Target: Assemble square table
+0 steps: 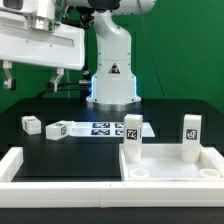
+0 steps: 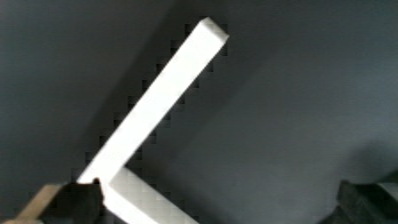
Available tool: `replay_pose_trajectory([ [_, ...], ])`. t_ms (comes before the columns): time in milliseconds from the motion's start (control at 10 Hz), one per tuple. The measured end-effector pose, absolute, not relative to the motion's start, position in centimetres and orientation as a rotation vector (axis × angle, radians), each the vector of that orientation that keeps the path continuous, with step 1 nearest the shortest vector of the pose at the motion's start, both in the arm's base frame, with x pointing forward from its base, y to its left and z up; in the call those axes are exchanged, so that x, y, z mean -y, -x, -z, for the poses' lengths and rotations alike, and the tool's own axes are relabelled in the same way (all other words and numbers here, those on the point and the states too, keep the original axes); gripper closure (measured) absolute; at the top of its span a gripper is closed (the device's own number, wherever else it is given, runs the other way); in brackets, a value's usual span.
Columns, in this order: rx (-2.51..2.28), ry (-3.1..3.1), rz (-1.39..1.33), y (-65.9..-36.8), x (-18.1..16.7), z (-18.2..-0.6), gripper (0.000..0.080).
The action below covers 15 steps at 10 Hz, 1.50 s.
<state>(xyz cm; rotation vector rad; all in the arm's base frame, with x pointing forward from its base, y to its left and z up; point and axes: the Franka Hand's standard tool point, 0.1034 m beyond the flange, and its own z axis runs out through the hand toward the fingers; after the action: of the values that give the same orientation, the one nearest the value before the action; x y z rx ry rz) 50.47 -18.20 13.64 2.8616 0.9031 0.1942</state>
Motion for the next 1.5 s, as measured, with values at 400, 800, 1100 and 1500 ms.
replay_pose_trajectory([
  [400,-0.532,-2.977,-0.220,-50.5,17.9,-13.4,0.0151],
  [800,0.350,-3.159,-0.184,-46.4,18.6,-10.1,0.0151],
  [1100,0.560,-3.150,-0.169,-45.9,18.3,-9.5,0.0151],
  [1500,0.686,-3.249,0.224,-42.3,16.5,-6.8,0.0151],
])
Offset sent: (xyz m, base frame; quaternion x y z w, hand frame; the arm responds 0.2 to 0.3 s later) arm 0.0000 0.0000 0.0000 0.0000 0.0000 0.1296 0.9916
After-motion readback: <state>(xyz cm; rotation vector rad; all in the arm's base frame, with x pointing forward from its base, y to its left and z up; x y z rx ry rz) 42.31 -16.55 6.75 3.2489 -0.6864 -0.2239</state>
